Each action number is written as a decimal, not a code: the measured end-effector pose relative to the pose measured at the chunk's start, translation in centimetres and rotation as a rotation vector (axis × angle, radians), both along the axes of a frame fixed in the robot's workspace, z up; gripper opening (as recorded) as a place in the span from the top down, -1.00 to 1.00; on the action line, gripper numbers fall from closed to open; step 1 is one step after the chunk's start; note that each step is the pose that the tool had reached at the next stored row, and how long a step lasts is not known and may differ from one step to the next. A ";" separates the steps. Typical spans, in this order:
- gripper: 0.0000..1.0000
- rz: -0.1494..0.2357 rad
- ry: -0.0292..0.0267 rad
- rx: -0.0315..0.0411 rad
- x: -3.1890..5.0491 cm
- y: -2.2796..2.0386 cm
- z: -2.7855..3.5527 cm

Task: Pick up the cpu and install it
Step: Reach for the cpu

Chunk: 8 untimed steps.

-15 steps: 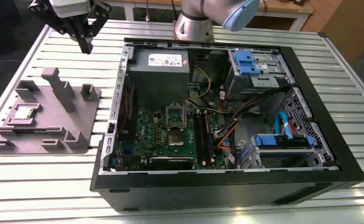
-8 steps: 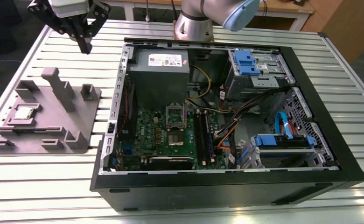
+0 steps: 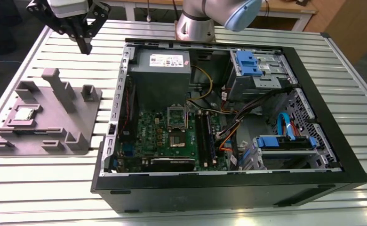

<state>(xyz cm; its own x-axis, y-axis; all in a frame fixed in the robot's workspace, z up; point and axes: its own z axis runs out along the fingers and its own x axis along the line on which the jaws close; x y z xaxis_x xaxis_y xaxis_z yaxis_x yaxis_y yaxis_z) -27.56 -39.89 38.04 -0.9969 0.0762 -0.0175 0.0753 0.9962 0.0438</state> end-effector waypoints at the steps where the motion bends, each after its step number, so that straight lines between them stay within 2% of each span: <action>1: 0.80 0.000 0.0000 0.0000 -0.20 0.00 -0.01; 8: 0.80 0.000 0.0000 0.0000 -0.54 0.00 -0.04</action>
